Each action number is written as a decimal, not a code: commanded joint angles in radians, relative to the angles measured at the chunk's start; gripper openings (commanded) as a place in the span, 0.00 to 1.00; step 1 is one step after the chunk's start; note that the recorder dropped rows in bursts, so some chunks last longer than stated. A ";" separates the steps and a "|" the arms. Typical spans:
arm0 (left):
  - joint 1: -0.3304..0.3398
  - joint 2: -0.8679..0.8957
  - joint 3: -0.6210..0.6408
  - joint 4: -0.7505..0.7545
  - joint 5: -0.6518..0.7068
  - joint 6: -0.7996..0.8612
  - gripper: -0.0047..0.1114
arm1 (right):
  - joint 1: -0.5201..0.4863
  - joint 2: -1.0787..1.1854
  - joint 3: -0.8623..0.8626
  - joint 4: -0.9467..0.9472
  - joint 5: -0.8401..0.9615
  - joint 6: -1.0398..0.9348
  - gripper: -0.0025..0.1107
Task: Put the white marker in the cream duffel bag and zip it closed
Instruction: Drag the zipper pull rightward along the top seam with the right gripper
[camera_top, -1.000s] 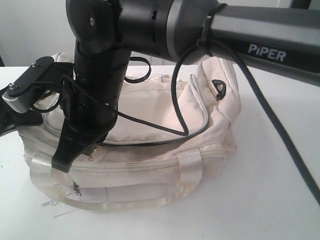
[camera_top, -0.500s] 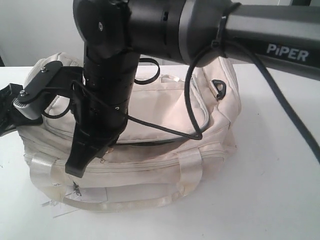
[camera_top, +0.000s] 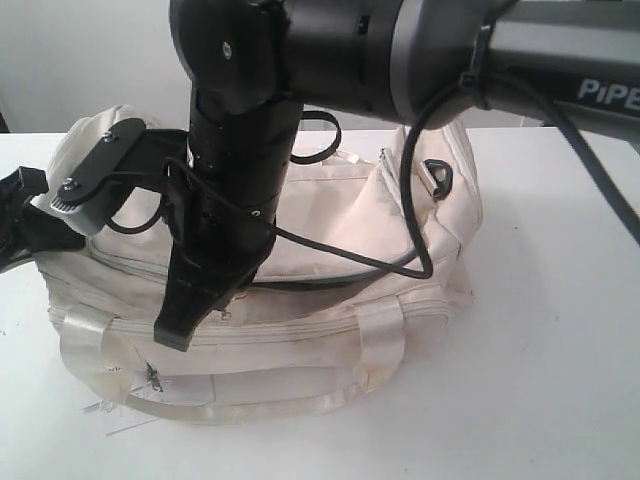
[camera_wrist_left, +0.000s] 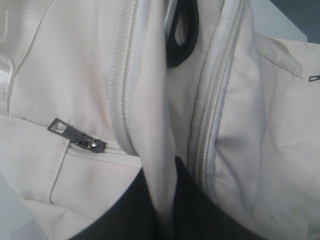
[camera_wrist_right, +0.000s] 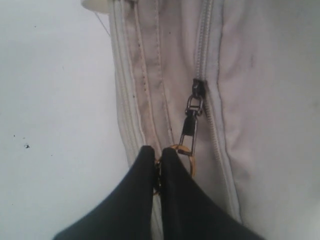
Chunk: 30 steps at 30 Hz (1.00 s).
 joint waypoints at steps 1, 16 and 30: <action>-0.001 -0.009 0.005 -0.021 -0.014 0.005 0.04 | -0.009 -0.026 0.006 -0.014 0.044 0.010 0.02; -0.001 -0.009 0.005 -0.021 -0.014 0.005 0.04 | -0.052 -0.076 0.077 -0.033 0.044 0.018 0.02; -0.001 -0.009 0.005 -0.021 -0.014 0.005 0.04 | -0.082 -0.125 0.156 -0.043 0.044 0.029 0.02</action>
